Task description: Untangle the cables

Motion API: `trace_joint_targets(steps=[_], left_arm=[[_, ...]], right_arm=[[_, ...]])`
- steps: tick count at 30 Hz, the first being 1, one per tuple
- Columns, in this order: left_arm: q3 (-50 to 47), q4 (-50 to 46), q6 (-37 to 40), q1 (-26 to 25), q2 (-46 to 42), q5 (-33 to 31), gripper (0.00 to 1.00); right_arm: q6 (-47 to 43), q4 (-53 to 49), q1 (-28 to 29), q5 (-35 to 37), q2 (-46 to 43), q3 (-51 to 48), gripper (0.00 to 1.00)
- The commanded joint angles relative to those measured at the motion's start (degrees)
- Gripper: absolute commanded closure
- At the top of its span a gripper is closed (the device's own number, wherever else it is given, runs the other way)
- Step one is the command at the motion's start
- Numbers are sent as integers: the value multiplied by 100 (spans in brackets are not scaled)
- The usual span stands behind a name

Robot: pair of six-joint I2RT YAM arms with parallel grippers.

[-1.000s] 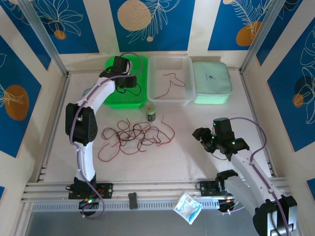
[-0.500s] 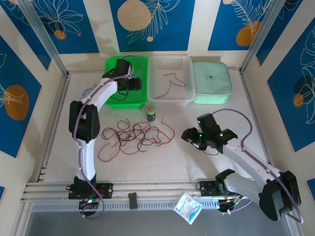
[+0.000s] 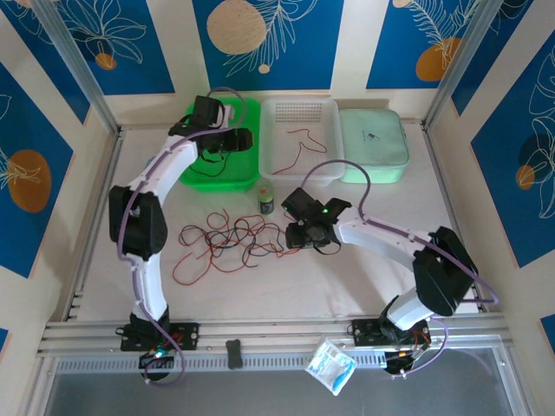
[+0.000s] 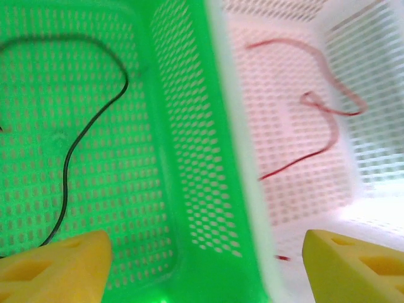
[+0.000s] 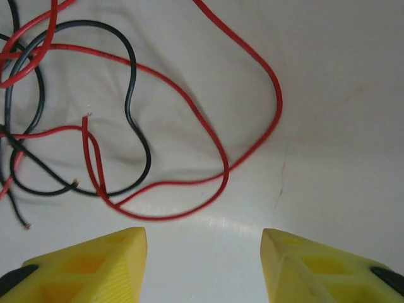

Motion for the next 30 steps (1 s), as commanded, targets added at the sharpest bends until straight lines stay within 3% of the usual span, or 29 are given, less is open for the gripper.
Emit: trace_joint_targets(steps=[1, 7, 16, 27, 30], left_arm=[[-211, -125, 188, 44, -947, 384, 20], [-1112, -185, 61, 0, -2161, 477, 18], [-1846, -791, 4, -27, -3396, 344, 17], [-2134, -942, -49, -48, -3946, 316, 17], [-2158, -979, -66, -62, -4014, 344, 17]], right_arm=[[-1471, -115, 37, 475, 353, 357, 49], [-2722, 103, -210, 587, 986, 841, 48], [-3142, 602, -664, 147, 1791, 1151, 51], [-3034, 966, -862, -206, 2275, 1308, 63], [-2978, 1023, -911, -237, 2316, 1306, 75]])
